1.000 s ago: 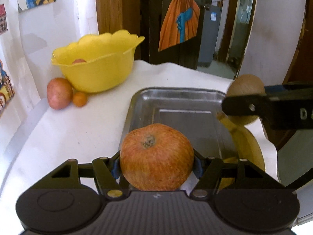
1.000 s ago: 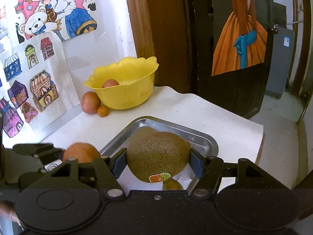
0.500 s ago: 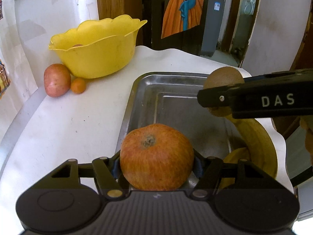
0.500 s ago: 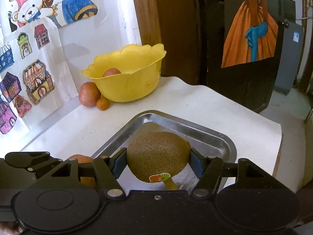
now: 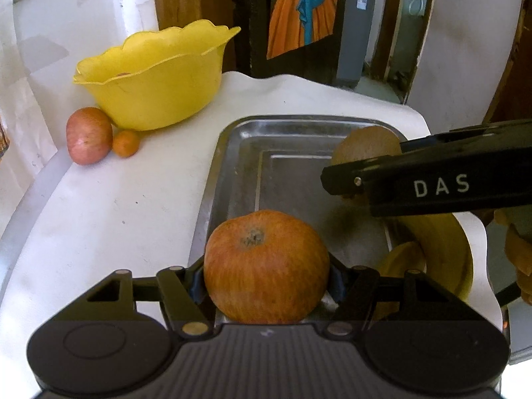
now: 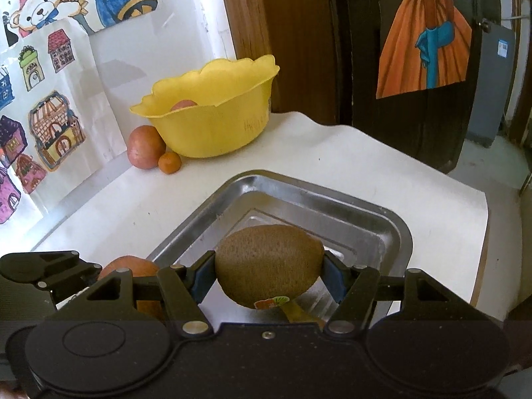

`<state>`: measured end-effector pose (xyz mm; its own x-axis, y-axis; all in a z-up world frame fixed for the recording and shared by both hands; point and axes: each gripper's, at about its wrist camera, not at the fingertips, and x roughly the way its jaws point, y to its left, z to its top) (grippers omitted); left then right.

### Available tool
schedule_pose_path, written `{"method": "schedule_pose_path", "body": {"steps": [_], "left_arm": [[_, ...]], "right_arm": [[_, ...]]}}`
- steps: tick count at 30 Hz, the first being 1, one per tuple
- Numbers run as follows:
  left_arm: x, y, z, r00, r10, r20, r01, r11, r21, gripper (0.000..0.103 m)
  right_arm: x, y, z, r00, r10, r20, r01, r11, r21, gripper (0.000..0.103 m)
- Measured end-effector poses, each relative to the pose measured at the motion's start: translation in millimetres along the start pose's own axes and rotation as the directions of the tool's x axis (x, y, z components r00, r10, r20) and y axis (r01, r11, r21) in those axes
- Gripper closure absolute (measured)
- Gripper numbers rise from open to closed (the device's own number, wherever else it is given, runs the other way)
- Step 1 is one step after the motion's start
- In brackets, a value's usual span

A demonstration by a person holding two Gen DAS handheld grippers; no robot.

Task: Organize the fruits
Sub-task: 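Open the left tool releasing the apple while the right tool releases the kiwi in the tray, then lift both tools up and away from the tray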

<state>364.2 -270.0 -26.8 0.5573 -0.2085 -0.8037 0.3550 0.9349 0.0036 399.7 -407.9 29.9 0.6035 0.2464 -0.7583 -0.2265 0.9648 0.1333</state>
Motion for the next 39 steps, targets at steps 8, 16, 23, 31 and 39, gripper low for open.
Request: {"method": "schedule_pose_path", "body": {"steps": [8, 16, 23, 31, 39], "left_arm": [[0, 2, 0, 1.000, -0.008, -0.017, 0.008, 1.000, -0.025, 0.032], [-16, 0, 3, 1.000, -0.010, 0.023, 0.010, 1.000, -0.009, 0.020], [-55, 10, -2, 0.997, -0.014, 0.075, 0.014, 1.000, -0.004, 0.014], [-123, 37, -10, 0.992, 0.030, 0.123, -0.024, 0.998, -0.051, 0.004], [-184, 76, -20, 0.991, 0.097, 0.096, -0.083, 0.987, -0.139, 0.001]], "right_arm": [[2, -1, -7, 1.000, -0.003, -0.027, 0.004, 1.000, 0.016, 0.033], [-18, -6, -4, 0.999, -0.023, 0.022, 0.022, 0.998, 0.058, 0.020], [-66, -7, -6, 0.992, -0.084, 0.095, 0.072, 0.990, 0.121, 0.013], [-139, 13, -15, 0.975, -0.152, 0.160, 0.121, 0.974, 0.191, 0.001], [-199, 52, -33, 0.972, -0.206, 0.109, 0.179, 0.959, 0.218, 0.001]]}}
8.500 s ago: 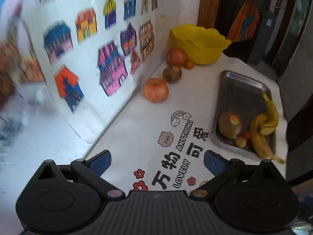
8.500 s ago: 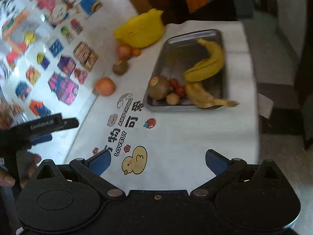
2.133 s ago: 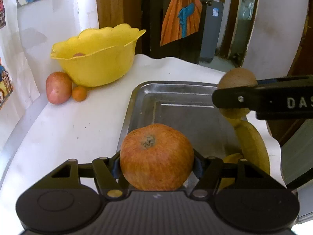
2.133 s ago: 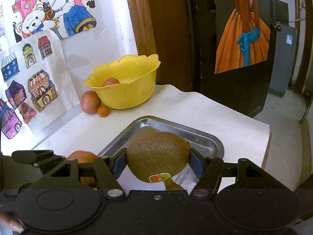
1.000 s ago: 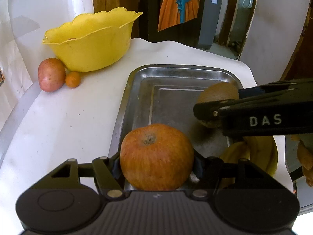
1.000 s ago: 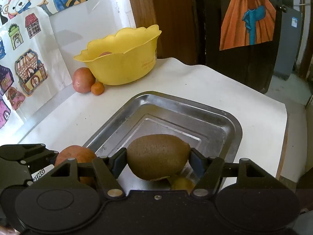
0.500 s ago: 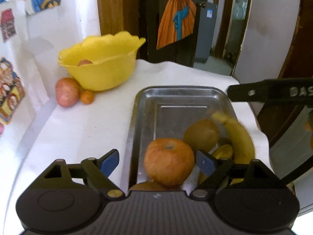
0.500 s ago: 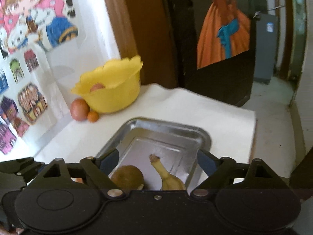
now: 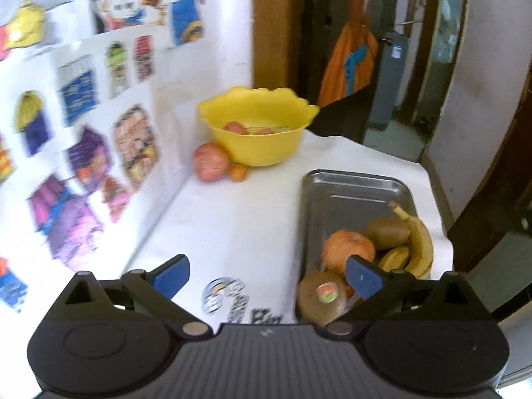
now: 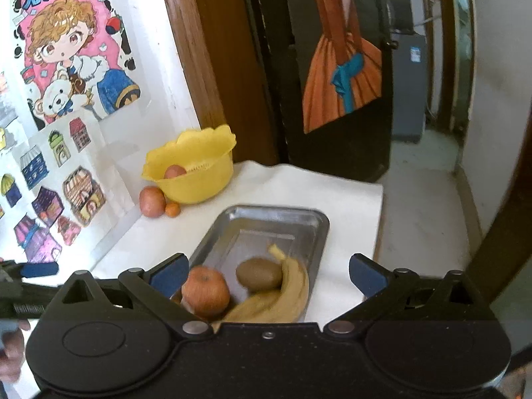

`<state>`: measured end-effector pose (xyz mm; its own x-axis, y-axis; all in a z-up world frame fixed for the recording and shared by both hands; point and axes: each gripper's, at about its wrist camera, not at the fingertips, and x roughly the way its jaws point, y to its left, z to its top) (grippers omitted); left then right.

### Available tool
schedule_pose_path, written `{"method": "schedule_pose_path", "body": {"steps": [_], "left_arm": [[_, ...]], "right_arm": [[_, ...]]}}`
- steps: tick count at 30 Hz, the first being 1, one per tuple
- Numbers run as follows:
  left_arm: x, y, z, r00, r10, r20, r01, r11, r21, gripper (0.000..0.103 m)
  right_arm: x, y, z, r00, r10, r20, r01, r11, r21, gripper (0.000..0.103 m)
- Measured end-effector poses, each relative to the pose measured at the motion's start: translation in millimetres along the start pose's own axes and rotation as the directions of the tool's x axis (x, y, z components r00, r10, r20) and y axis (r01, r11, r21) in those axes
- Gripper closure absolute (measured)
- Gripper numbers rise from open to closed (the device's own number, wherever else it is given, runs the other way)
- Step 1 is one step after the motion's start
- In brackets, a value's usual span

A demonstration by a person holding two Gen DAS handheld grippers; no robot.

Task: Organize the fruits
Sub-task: 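Lift both tools up and away from the tray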

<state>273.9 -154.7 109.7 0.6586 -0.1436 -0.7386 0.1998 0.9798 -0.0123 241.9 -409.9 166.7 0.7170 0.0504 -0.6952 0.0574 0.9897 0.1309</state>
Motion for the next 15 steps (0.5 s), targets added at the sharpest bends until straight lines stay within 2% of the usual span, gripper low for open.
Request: {"method": "schedule_pose_path", "body": {"steps": [8, 15], "left_arm": [[-26, 37, -8, 0.996, 0.050, -0.068, -0.054, 0.997, -0.055, 0.001], [-23, 56, -13, 0.989, 0.074, -0.131, -0.081, 0.995, -0.051, 0.001]], "right_arm": [[-24, 30, -22, 0.984, -0.065, -0.167, 0.074, 0.996, 0.044, 0.001], [-15, 51, -33, 0.929, -0.093, -0.358, 0.135, 0.986, 0.096, 0.001]]}}
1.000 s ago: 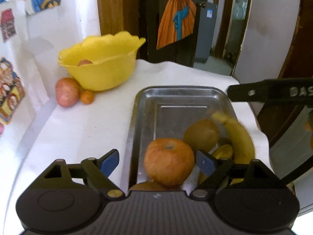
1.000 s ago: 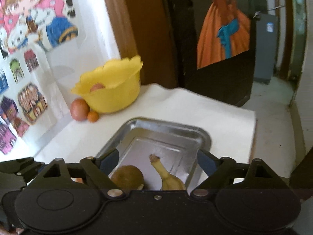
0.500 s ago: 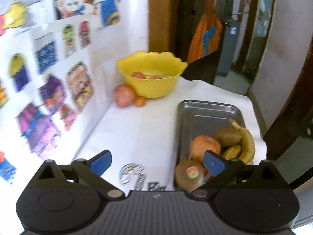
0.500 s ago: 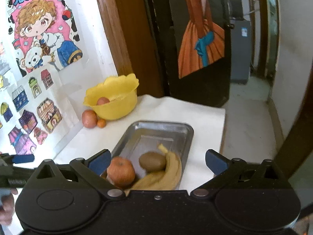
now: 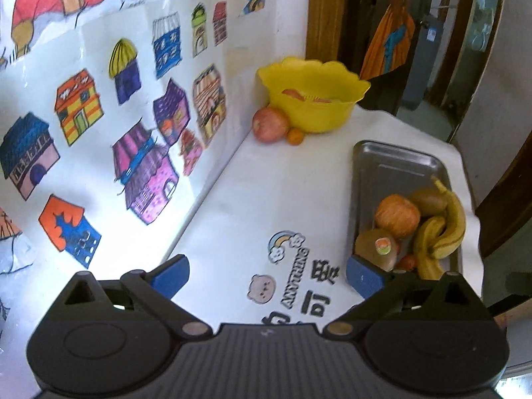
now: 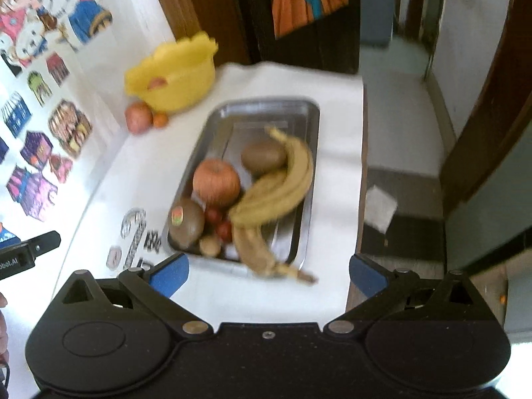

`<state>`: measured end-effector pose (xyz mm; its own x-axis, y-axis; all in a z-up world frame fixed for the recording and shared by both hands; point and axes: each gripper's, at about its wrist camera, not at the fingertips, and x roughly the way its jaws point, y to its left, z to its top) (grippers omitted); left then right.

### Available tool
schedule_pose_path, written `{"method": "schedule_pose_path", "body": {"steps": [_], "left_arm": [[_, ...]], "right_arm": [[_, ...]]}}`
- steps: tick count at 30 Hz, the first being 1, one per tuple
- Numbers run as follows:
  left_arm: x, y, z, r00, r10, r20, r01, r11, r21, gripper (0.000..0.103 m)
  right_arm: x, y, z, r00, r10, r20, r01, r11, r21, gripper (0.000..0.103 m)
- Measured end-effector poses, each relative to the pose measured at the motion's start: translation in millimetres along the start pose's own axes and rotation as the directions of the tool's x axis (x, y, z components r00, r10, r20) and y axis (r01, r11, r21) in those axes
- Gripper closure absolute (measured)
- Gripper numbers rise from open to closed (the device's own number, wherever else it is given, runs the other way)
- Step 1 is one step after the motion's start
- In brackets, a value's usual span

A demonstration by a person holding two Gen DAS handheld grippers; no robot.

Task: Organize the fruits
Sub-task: 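Lift both tools up and away from the tray, then move the left tool toward a red apple while the right tool approaches the small orange fruit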

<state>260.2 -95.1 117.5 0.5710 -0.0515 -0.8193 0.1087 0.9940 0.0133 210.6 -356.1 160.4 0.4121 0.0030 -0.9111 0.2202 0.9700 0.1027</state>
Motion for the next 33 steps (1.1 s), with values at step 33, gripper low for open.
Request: {"method": "schedule_pose_path", "body": {"steps": [33], "left_arm": [[153, -1, 80, 0.991, -0.019, 0.129, 0.016, 1.000, 0.027, 0.001]], "right_arm": [[118, 81, 104, 0.973, 0.154, 0.169, -0.099, 0.951, -0.293, 0.001]]}}
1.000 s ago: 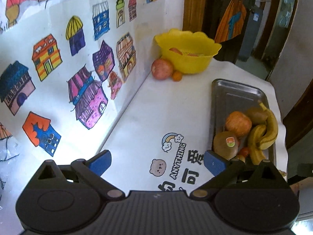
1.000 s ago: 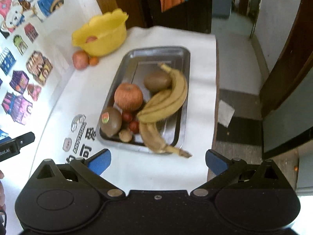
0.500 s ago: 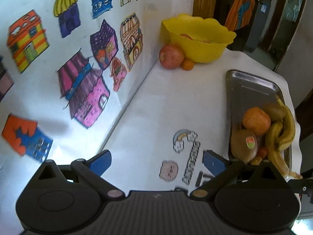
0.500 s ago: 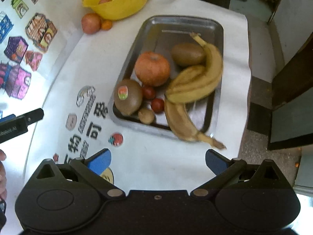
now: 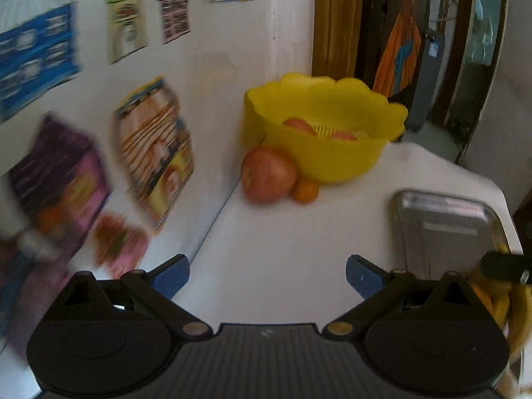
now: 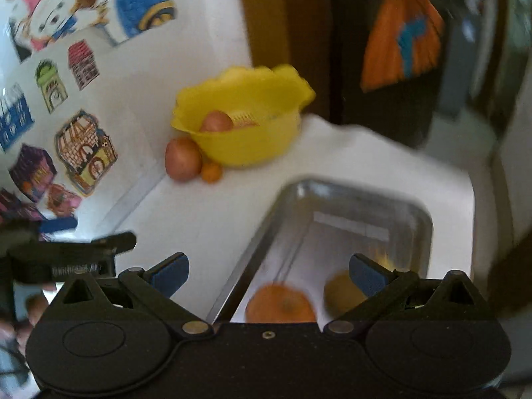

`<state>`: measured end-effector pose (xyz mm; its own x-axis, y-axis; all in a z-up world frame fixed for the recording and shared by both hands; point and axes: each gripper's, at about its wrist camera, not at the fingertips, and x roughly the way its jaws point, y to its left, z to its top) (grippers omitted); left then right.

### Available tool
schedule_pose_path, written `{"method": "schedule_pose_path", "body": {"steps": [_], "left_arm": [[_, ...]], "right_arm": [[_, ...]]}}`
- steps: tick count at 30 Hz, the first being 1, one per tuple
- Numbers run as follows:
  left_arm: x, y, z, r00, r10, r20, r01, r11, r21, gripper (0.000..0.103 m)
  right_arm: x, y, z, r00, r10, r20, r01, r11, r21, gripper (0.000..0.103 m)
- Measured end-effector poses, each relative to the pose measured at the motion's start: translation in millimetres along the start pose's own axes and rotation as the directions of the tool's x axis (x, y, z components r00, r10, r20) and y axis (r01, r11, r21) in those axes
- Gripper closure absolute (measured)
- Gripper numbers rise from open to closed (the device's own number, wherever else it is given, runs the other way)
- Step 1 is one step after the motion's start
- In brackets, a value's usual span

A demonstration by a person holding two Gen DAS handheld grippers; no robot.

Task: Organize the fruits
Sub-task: 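Move the left tool toward a red apple while the right tool approaches the small orange fruit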

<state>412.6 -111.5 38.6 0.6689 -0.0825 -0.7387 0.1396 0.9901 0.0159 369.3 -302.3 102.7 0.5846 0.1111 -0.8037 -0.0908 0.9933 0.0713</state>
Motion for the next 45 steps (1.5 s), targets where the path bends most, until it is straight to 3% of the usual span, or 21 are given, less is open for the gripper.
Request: {"method": "schedule_pose_path", "body": {"steps": [7, 13, 19, 25, 28, 34, 45], "left_arm": [[54, -2, 31, 1.000, 0.016, -0.006, -0.016, 0.997, -0.076, 0.001], [94, -4, 46, 0.998, 0.054, -0.022, -0.056, 0.996, -0.077, 0.001], [108, 3, 51, 0.999, 0.021, -0.033, -0.025, 0.992, -0.126, 0.001], [120, 3, 59, 0.998, 0.035, -0.061, -0.044, 0.987, -0.154, 0.009], [124, 5, 62, 0.996, 0.040, -0.080, -0.052, 0.986, -0.157, 0.015], [127, 13, 67, 0.997, 0.003, -0.082, -0.019, 0.982, -0.190, 0.022], [137, 21, 74, 0.992, -0.054, -0.111, 0.029, 0.976, -0.216, 0.031]], "right_arm": [[44, 18, 3, 0.995, -0.026, 0.099, 0.047, 0.975, -0.217, 0.001], [78, 29, 1, 0.992, -0.041, 0.116, 0.066, 0.972, -0.226, 0.002], [109, 44, 11, 0.991, -0.009, 0.134, 0.045, 0.963, -0.264, 0.009], [132, 55, 25, 0.994, 0.032, 0.100, -0.001, 0.956, -0.292, 0.020], [135, 60, 34, 0.993, 0.050, 0.103, -0.017, 0.954, -0.301, 0.020], [151, 70, 46, 0.996, 0.060, 0.063, -0.036, 0.942, -0.335, 0.021], [198, 81, 64, 0.995, 0.095, -0.041, -0.103, 0.911, -0.398, 0.034]]}}
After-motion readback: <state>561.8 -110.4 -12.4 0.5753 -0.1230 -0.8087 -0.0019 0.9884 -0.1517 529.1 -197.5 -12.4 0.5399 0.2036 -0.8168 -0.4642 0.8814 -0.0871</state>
